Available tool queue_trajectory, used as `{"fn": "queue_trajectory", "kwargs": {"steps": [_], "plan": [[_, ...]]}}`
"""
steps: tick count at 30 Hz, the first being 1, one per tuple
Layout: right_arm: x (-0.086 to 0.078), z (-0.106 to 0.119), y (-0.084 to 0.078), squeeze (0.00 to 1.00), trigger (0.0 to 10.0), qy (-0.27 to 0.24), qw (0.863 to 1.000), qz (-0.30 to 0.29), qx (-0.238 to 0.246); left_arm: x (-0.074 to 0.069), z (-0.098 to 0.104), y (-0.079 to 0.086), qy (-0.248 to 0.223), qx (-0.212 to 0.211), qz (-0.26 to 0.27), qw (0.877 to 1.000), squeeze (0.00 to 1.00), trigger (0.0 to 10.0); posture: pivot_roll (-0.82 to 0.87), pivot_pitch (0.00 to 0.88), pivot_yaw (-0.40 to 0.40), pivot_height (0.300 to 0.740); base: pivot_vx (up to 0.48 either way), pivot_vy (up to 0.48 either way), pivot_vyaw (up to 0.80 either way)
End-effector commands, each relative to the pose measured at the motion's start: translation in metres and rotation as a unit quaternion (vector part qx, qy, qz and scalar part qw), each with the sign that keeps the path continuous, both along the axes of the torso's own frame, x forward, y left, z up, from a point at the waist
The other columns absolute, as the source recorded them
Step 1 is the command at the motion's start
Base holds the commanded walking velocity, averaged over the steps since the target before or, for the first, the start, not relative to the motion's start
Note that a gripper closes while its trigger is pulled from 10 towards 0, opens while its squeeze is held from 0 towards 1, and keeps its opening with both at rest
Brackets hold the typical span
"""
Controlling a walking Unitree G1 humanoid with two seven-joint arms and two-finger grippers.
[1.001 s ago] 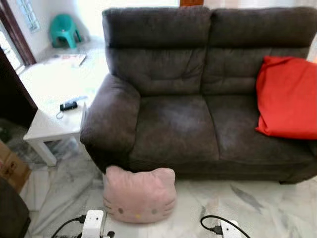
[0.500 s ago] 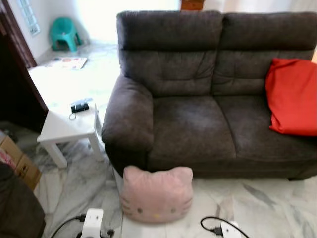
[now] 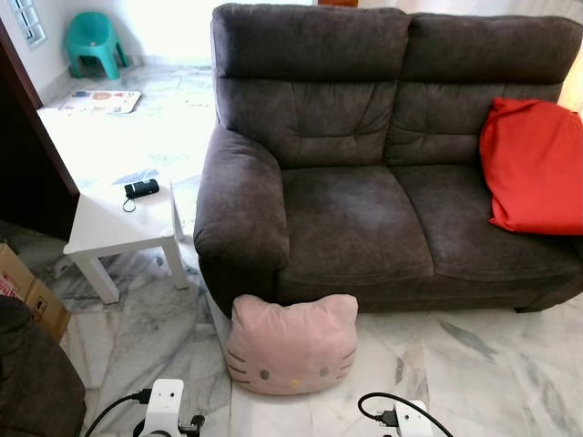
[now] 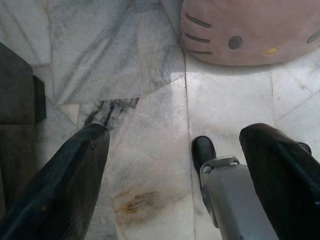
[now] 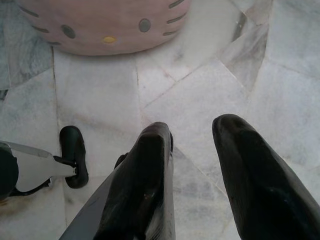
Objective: Move the pillow to the sofa from floor
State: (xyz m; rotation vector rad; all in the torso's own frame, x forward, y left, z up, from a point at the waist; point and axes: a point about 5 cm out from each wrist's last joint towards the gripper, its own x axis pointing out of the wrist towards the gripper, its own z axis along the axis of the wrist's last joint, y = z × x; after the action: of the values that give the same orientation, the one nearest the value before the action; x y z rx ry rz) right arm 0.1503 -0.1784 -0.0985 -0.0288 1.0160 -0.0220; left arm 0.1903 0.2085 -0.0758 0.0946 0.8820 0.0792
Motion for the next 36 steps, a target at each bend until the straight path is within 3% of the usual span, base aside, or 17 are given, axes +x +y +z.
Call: {"fn": "queue_trajectory", "kwargs": {"steps": [1, 12, 21, 36], "plan": [[0.0019, 0.0011, -0.0024, 0.00, 10.0, -0.005, 1.000, -0.001, -0.003, 0.0010, 0.0003, -0.0002, -0.001, -0.002, 0.010, 1.000, 0.00, 10.0, 0.02, 0.000, -0.033, 0.740, 0.000, 0.000, 0.00], [0.0048, 0.0028, -0.0048, 0.00, 10.0, -0.014, 1.000, -0.001, 0.003, 0.0014, 0.0008, 0.0007, -0.004, 0.000, 0.020, 1.000, 0.00, 10.0, 0.01, 0.000, -0.036, 0.740, 0.000, 0.000, 0.00], [0.0052, 0.0030, -0.0047, 0.00, 10.0, -0.014, 1.000, 0.010, -0.001, 0.0020, 0.0012, 0.0017, -0.005, 0.003, 0.020, 1.000, 0.00, 10.0, 0.01, 0.000, -0.033, 0.740, 0.257, 0.000, 0.45], [0.0041, 0.0029, -0.0077, 0.00, 10.0, -0.014, 1.000, -0.007, 0.003, 0.0018, 0.0012, 0.0020, -0.005, 0.004, 0.018, 1.000, 0.00, 10.0, 0.02, 0.000, -0.034, 0.740, 0.261, 0.000, 0.00]]}}
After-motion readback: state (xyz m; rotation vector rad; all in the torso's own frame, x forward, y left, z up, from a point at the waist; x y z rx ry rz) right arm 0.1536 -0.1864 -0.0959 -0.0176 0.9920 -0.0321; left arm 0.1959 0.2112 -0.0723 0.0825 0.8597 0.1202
